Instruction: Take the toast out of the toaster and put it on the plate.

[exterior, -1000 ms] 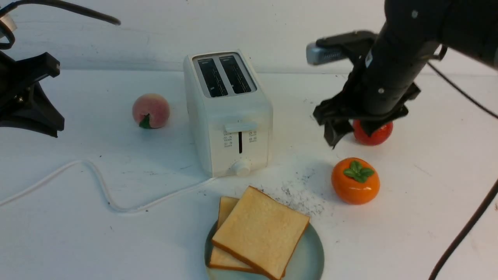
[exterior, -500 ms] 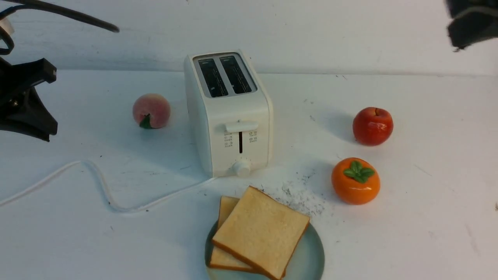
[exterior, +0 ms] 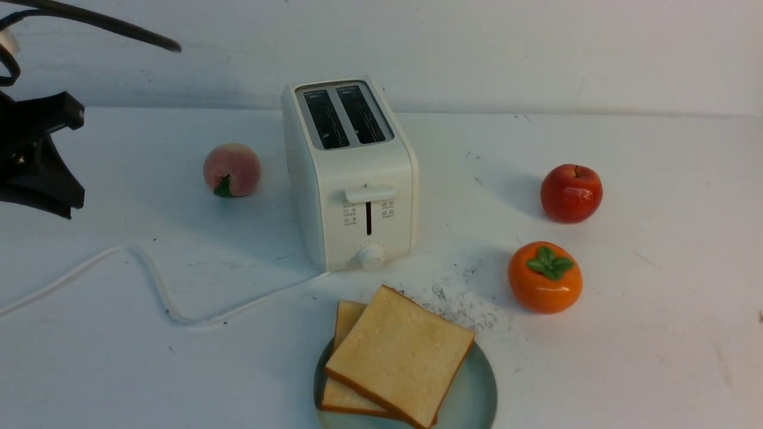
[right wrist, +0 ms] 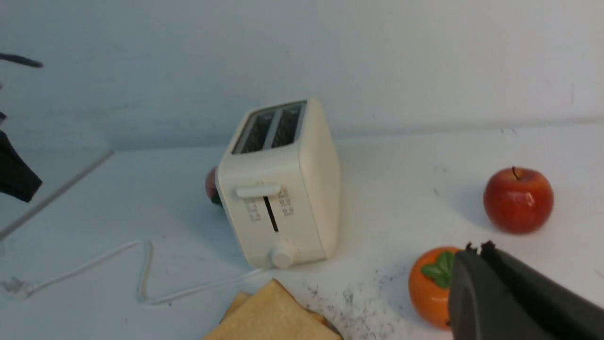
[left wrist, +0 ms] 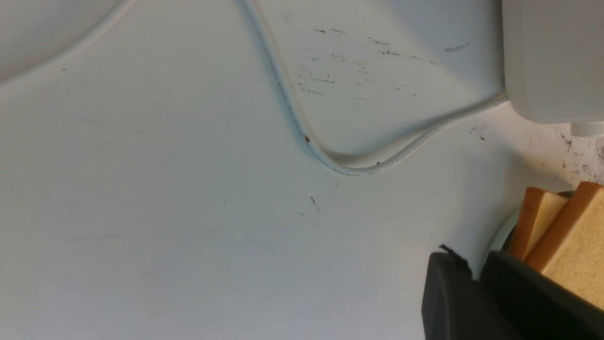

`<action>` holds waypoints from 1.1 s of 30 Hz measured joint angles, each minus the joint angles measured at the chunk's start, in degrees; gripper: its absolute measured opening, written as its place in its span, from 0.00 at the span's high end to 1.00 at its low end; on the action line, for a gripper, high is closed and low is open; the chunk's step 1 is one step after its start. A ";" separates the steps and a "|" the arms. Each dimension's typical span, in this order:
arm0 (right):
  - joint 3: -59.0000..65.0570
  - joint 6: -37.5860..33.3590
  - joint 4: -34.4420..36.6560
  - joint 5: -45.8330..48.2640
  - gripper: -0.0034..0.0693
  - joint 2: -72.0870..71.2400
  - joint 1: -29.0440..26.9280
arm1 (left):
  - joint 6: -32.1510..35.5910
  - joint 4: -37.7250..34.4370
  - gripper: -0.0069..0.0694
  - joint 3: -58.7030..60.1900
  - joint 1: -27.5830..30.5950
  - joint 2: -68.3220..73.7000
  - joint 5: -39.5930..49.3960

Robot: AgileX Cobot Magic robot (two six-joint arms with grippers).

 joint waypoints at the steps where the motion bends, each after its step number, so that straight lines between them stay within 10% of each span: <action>1: 1.36 0.00 -0.57 -1.30 0.96 -0.82 0.00 | 0.00 0.26 0.79 0.00 0.00 0.00 0.00; 9: 3.33 -2.47 -10.22 3.44 0.96 -2.59 0.00 | 0.00 1.43 0.79 0.00 0.00 0.00 0.00; 19: 3.49 -16.37 12.40 14.09 0.95 -2.59 0.00 | 0.00 2.33 0.79 0.00 0.00 0.00 0.00; 33: 3.49 -18.76 14.44 11.06 0.93 -2.59 0.00 | 0.00 2.68 0.79 0.00 0.00 0.00 0.00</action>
